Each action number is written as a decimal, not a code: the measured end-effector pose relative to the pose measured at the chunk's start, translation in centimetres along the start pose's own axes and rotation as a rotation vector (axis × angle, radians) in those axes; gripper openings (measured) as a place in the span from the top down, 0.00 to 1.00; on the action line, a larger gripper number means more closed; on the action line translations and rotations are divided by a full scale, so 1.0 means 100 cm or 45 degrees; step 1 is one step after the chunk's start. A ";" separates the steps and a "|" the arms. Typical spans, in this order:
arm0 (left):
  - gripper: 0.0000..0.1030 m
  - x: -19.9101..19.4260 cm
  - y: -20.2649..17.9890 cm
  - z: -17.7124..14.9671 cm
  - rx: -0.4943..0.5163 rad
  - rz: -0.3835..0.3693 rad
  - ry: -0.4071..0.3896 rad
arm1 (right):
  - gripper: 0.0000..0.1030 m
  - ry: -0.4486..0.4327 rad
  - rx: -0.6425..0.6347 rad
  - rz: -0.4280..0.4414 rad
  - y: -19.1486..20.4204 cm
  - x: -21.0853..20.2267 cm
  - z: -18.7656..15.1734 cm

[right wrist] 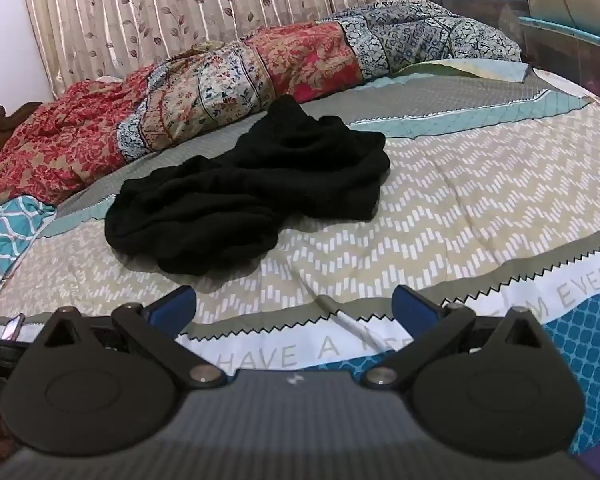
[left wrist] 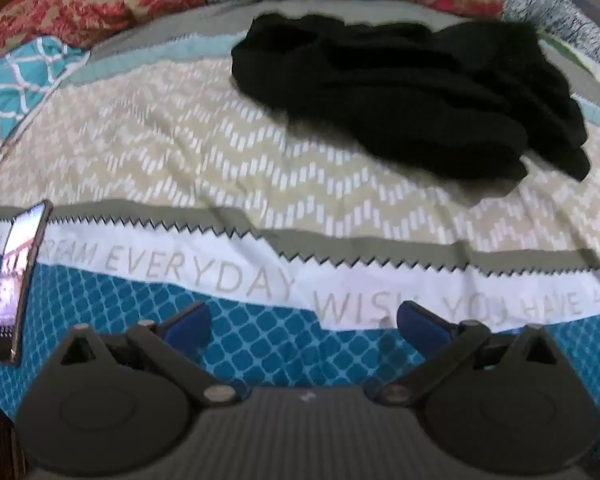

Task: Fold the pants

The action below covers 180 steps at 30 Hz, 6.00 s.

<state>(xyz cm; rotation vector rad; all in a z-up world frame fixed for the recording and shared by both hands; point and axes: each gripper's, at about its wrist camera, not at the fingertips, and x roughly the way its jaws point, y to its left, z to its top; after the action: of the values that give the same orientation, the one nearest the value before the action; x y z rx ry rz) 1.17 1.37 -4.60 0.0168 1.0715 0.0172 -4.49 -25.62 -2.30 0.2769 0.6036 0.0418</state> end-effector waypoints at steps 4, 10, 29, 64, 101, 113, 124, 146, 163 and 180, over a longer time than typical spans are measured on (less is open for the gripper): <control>0.00 0.016 0.006 -0.008 -0.005 0.010 0.034 | 0.03 0.015 0.016 0.007 -0.003 0.010 0.008; 0.00 0.021 0.018 -0.012 -0.082 -0.040 0.055 | 0.25 0.026 -0.055 0.050 0.003 0.032 0.028; 0.00 -0.001 -0.010 0.094 -0.132 -0.265 -0.085 | 0.47 0.116 0.210 -0.043 -0.064 0.166 0.093; 0.91 -0.030 -0.025 0.103 0.040 -0.562 -0.188 | 0.92 0.233 -0.386 0.734 0.083 -0.027 0.013; 0.87 -0.072 0.142 0.061 -0.561 -0.393 -0.352 | 0.79 0.021 0.432 0.563 -0.043 0.062 0.184; 0.84 -0.073 0.150 -0.029 -0.580 -0.275 -0.061 | 0.93 -0.295 0.214 0.202 -0.118 -0.121 0.113; 0.46 -0.122 0.135 0.033 -0.316 -0.043 -0.502 | 0.56 -0.012 0.083 0.363 -0.033 0.026 0.132; 0.89 -0.035 0.094 0.127 -0.201 -0.119 -0.532 | 0.72 0.198 -0.374 0.532 0.056 0.102 0.145; 0.83 0.018 0.181 0.185 -0.720 0.138 -0.478 | 0.34 -0.317 0.287 -0.310 -0.138 0.129 0.308; 0.05 -0.006 0.155 0.051 -0.660 -0.230 -0.060 | 0.24 -0.088 0.344 -0.071 -0.175 0.051 0.129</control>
<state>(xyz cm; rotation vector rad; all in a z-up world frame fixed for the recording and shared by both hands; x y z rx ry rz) 5.24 16.78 -1.29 -0.5443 0.9922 0.1301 6.27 -45.04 0.36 0.5208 0.5475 -0.1032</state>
